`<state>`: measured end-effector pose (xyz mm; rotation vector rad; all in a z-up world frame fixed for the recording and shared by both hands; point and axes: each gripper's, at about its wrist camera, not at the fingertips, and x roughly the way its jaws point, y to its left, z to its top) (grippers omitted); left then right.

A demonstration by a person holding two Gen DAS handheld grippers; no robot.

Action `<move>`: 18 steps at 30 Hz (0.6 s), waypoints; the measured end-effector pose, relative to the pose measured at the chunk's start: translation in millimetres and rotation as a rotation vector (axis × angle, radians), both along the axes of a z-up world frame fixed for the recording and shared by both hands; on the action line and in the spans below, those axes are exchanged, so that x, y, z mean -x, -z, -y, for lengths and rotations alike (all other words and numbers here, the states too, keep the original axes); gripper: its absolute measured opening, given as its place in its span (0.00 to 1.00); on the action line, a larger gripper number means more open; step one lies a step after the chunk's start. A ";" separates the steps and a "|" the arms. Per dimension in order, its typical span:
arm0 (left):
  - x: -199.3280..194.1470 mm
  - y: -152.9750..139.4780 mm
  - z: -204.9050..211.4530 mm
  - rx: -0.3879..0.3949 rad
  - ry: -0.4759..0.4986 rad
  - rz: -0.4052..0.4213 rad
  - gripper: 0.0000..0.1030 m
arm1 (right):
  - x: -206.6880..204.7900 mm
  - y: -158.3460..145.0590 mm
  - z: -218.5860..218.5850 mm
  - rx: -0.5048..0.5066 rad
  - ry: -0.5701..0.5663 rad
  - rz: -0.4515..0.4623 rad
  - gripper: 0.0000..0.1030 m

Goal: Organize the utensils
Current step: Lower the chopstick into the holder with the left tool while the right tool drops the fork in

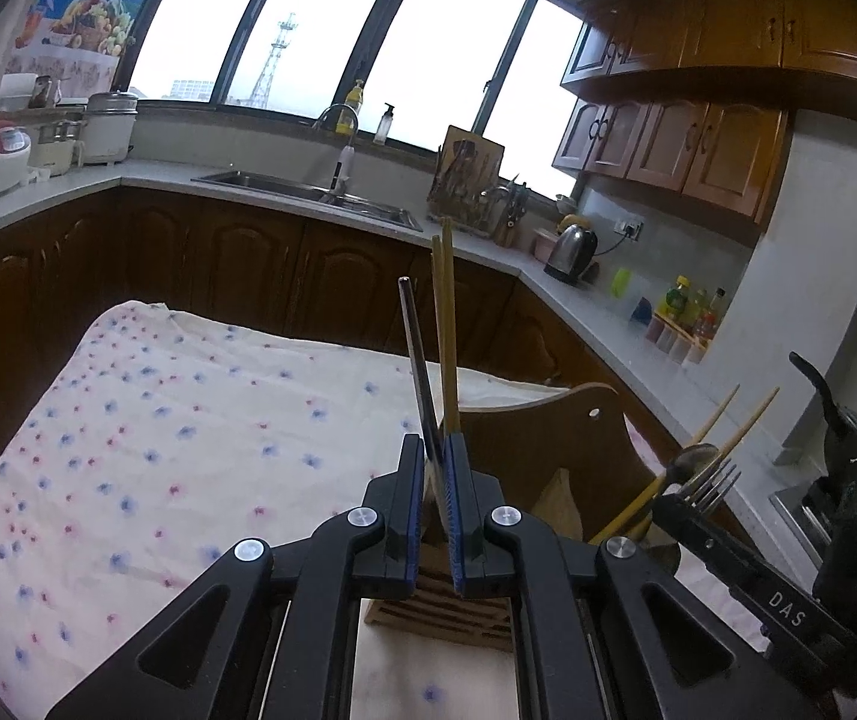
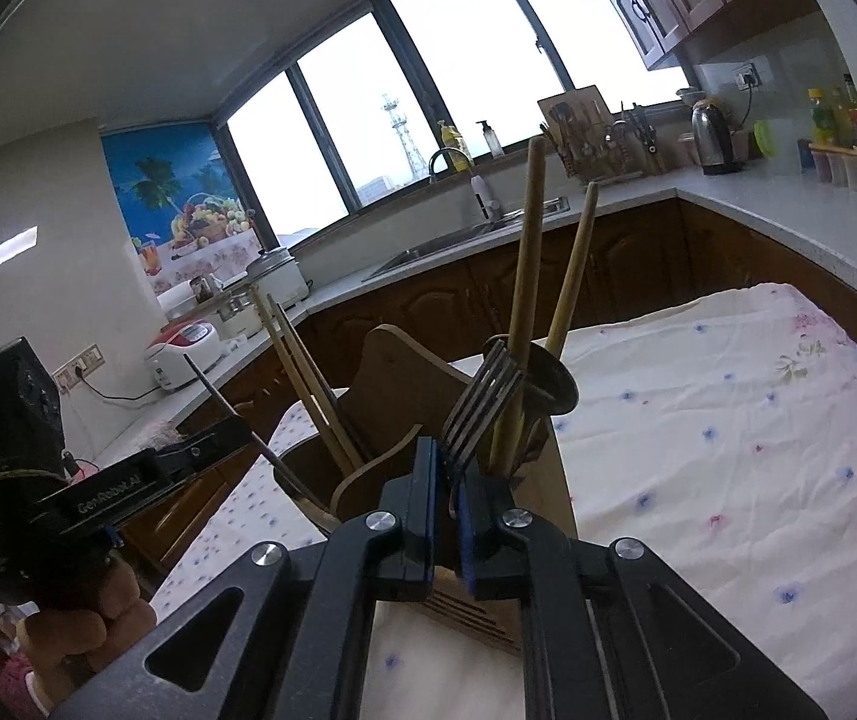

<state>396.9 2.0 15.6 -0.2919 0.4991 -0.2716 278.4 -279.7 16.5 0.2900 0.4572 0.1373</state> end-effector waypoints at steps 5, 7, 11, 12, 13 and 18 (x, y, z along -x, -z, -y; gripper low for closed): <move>2.0 -3.0 3.1 -0.004 0.000 -0.008 0.15 | 4.9 -2.6 -0.9 0.009 0.012 0.004 0.22; 6.4 -4.8 2.0 0.000 -0.008 -0.002 0.23 | 8.4 -4.1 -0.8 0.008 0.015 0.010 0.25; 14.2 -4.5 1.1 -0.004 -0.012 0.004 0.38 | 11.8 -5.3 1.4 0.011 0.029 0.009 0.41; 16.7 -4.4 0.3 -0.004 -0.014 0.004 0.41 | 13.1 -5.1 2.2 0.009 0.033 0.008 0.41; 18.7 -4.4 -0.8 -0.003 -0.015 0.004 0.44 | 13.8 -5.0 2.5 0.011 0.037 0.006 0.41; 31.6 -4.5 -8.2 0.007 -0.034 0.009 0.58 | 18.3 -3.5 7.1 0.003 0.052 0.000 0.58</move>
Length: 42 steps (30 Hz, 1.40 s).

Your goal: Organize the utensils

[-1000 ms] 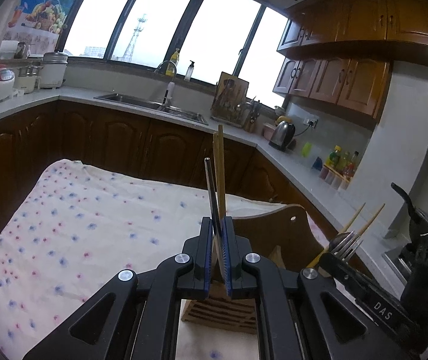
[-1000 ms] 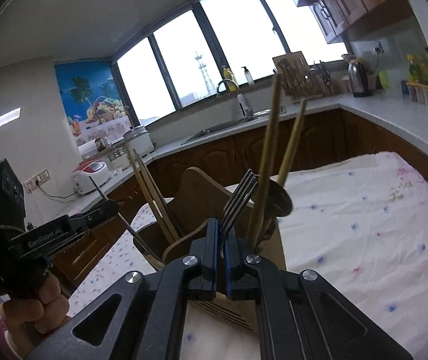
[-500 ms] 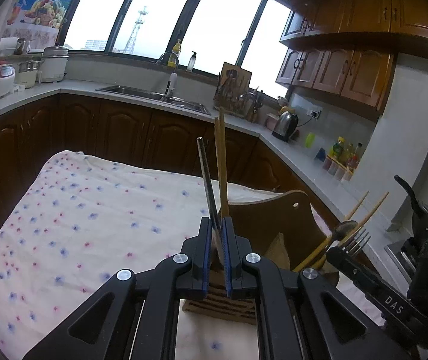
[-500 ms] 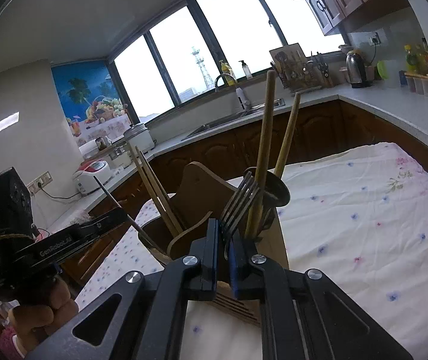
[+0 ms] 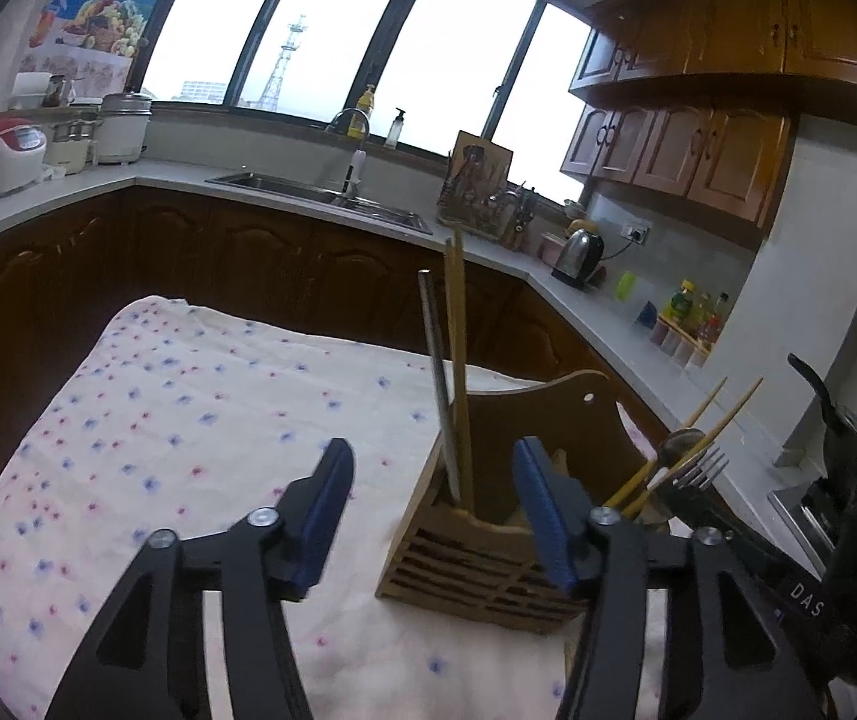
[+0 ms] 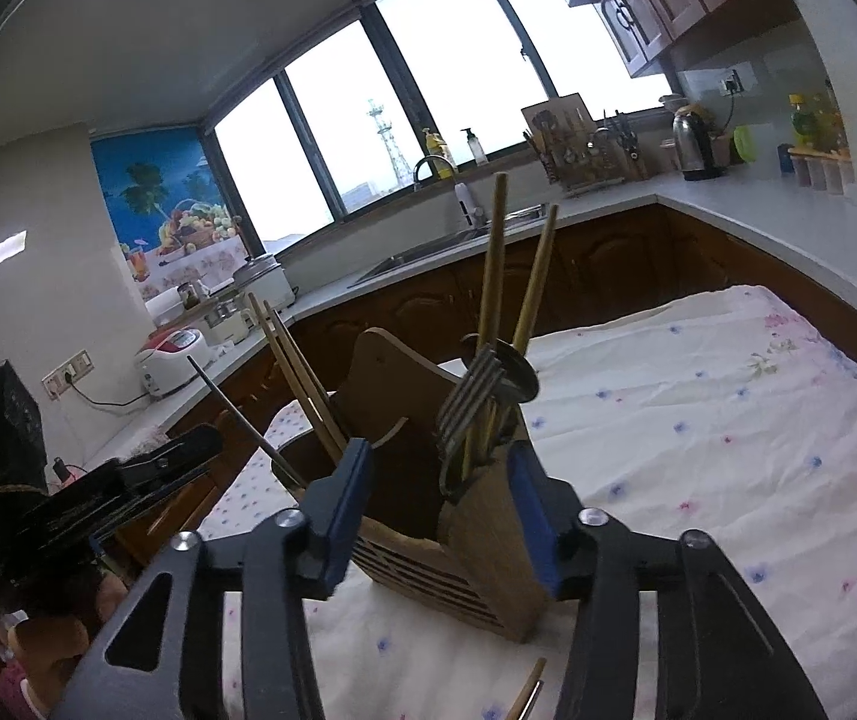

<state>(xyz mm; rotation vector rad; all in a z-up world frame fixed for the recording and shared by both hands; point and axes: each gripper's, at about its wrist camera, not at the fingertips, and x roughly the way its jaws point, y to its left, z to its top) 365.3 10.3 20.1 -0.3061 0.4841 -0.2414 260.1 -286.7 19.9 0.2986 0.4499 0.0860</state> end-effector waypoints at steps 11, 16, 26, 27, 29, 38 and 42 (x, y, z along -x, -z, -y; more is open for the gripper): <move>30.7 2.5 -20.1 0.007 -0.079 -0.025 0.96 | 21.9 -6.6 -0.2 -0.025 0.001 0.020 0.88; 50.1 0.8 -29.1 0.025 -0.087 -0.043 0.96 | 41.9 -13.3 -4.2 -0.032 -0.008 0.040 0.90; 118.7 -2.6 -43.7 0.016 -0.135 -0.083 0.97 | 98.6 -12.7 -20.6 -0.030 -0.005 0.053 0.95; 125.9 -0.9 -45.5 0.021 -0.135 -0.094 0.97 | 105.9 -10.0 -23.2 -0.021 -0.003 0.051 0.95; 142.6 3.9 -46.4 0.019 -0.135 -0.114 0.97 | 119.0 -6.5 -27.2 -0.014 -0.005 0.044 0.95; 220.0 11.4 -50.1 -0.040 -0.178 -0.132 0.96 | 181.0 2.1 -44.2 0.062 0.030 0.085 0.98; 248.7 8.5 -40.7 -0.116 -0.173 -0.083 0.97 | 200.2 9.5 -51.3 0.105 0.043 0.093 0.98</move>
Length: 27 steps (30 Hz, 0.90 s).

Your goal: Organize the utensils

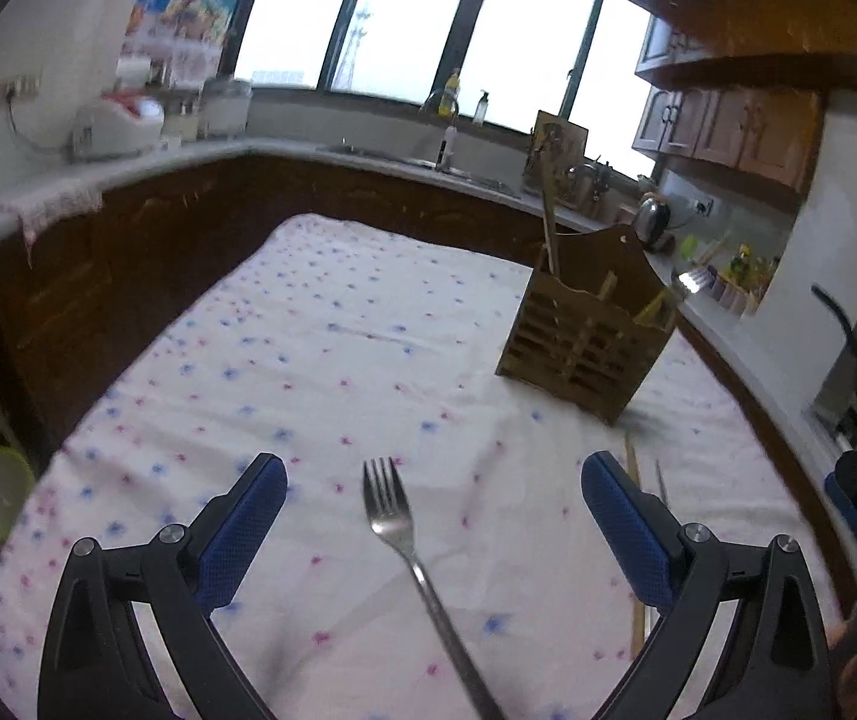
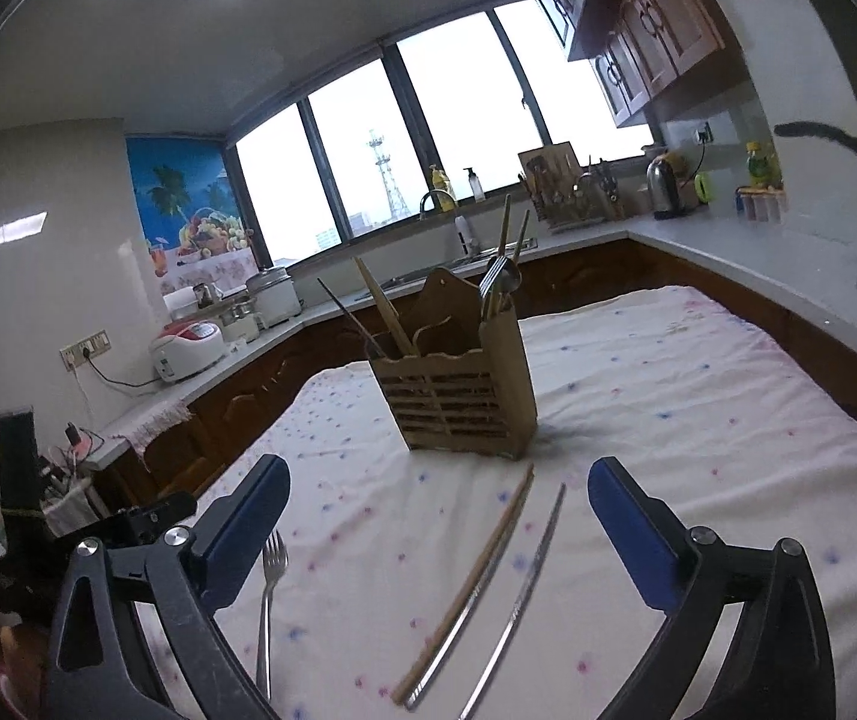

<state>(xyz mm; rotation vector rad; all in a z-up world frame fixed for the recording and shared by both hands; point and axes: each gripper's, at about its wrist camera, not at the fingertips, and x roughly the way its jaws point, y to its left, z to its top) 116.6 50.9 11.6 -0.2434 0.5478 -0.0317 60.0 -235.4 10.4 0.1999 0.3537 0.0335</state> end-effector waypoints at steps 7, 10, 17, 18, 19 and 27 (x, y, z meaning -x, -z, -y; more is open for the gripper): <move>51.1 -21.5 16.2 -0.072 0.020 0.181 0.97 | 19.9 -27.2 -6.8 0.081 0.003 0.058 0.98; 77.6 -40.0 24.5 -0.115 0.029 0.274 0.99 | 35.4 -47.3 -9.0 0.093 0.009 0.130 1.00; 111.9 -11.6 31.9 -0.127 0.045 0.175 0.99 | 54.9 -17.9 -24.2 0.186 0.049 0.147 1.00; 116.5 -7.4 32.3 -0.122 0.048 0.173 0.99 | 56.6 -8.7 -24.9 0.189 0.057 0.138 1.00; 121.4 -4.0 33.8 -0.129 0.050 0.171 0.99 | 58.7 -3.6 -25.2 0.193 0.069 0.136 1.00; 139.7 -2.5 57.0 -0.225 0.035 0.202 0.99 | 64.8 14.6 -23.0 0.209 0.099 0.130 1.00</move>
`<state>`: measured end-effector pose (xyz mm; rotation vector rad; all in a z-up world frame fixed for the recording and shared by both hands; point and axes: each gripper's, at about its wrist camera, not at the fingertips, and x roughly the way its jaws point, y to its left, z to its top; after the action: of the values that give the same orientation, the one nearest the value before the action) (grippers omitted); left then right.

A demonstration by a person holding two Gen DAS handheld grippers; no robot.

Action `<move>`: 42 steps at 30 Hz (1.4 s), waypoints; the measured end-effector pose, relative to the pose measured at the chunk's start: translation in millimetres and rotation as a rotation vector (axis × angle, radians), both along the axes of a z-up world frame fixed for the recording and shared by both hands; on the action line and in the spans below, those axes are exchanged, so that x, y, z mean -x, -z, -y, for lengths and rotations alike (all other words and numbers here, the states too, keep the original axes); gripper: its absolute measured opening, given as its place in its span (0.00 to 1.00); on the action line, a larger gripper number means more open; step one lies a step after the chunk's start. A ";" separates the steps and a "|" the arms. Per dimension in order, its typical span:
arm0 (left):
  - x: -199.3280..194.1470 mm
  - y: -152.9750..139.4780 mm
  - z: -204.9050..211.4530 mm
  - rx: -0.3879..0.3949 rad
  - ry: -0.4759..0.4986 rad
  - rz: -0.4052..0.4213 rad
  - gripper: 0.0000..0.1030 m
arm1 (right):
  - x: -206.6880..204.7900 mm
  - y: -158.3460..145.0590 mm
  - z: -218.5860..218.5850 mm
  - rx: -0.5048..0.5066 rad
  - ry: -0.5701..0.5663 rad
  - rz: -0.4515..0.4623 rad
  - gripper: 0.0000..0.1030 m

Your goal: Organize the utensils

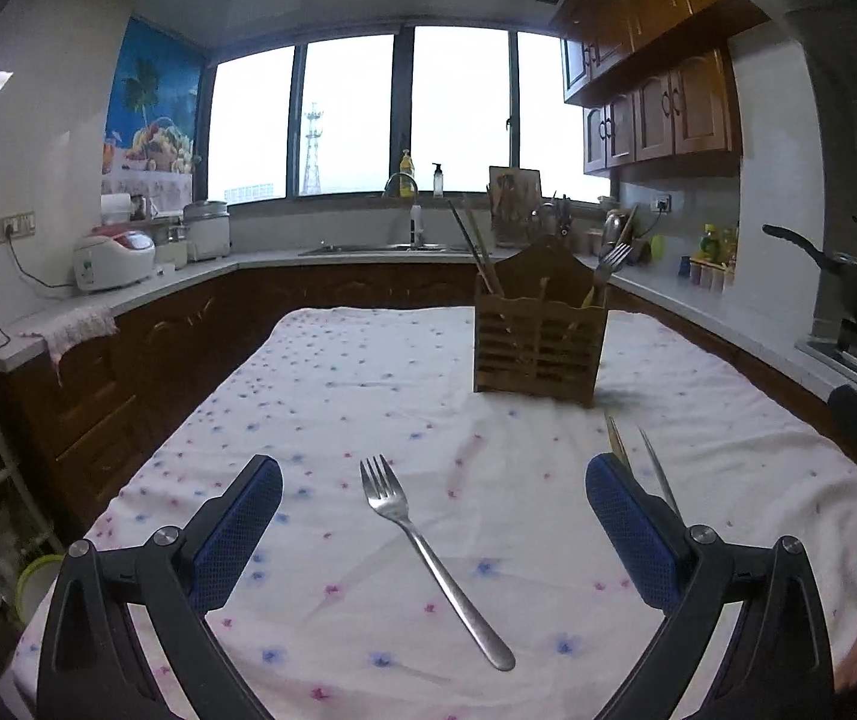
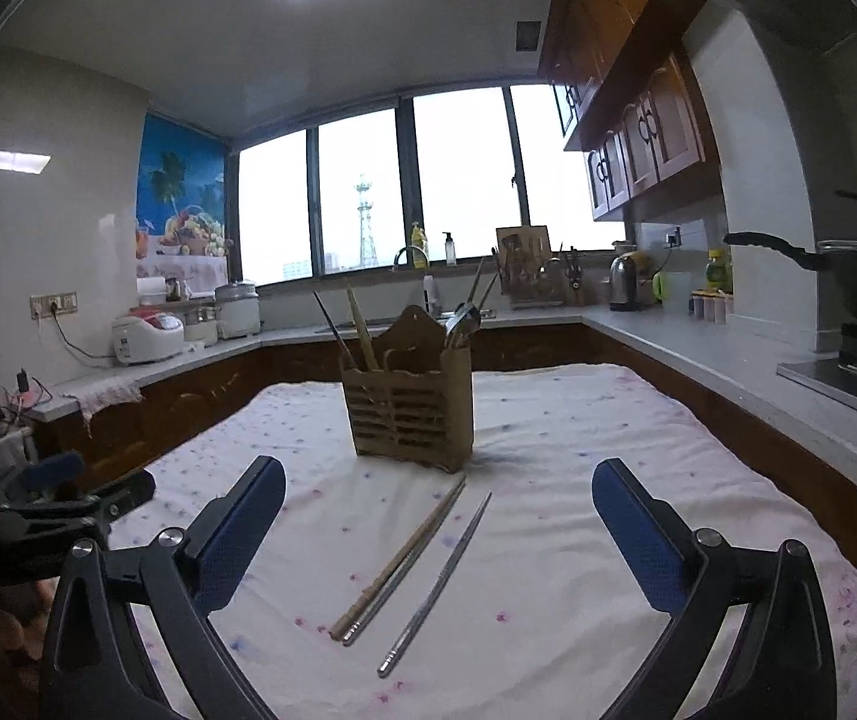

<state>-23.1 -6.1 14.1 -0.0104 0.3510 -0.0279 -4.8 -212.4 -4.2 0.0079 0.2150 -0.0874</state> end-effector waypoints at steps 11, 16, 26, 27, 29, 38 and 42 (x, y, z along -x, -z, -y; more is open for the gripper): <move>-21.4 15.3 0.1 -0.018 -0.002 -0.015 0.99 | -5.3 15.6 7.2 -0.038 0.023 -0.076 1.00; -28.1 12.5 -2.6 -0.023 -0.001 -0.018 0.99 | -3.6 15.1 7.4 -0.040 0.020 -0.081 1.00; -28.6 14.8 -5.8 -0.027 -0.008 0.008 0.99 | -0.4 11.0 3.3 -0.031 0.004 -0.061 1.00; -28.7 14.6 -6.0 -0.028 -0.008 0.009 0.99 | 0.4 11.0 3.0 -0.030 0.004 -0.058 1.00; -28.6 16.1 -6.6 -0.029 -0.006 0.011 0.99 | 0.5 10.6 2.9 -0.030 0.004 -0.060 1.00; -27.3 17.3 -8.1 -0.028 0.001 0.021 0.99 | 1.6 11.2 3.5 -0.029 0.001 -0.057 1.00; -28.3 17.5 -8.3 -0.033 0.002 0.020 0.99 | 2.7 9.4 1.0 -0.023 -0.001 -0.051 1.00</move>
<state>5.2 2.3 -3.4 0.0228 0.3313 -0.0244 -7.5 -213.4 -13.7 0.0287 0.2666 -0.0843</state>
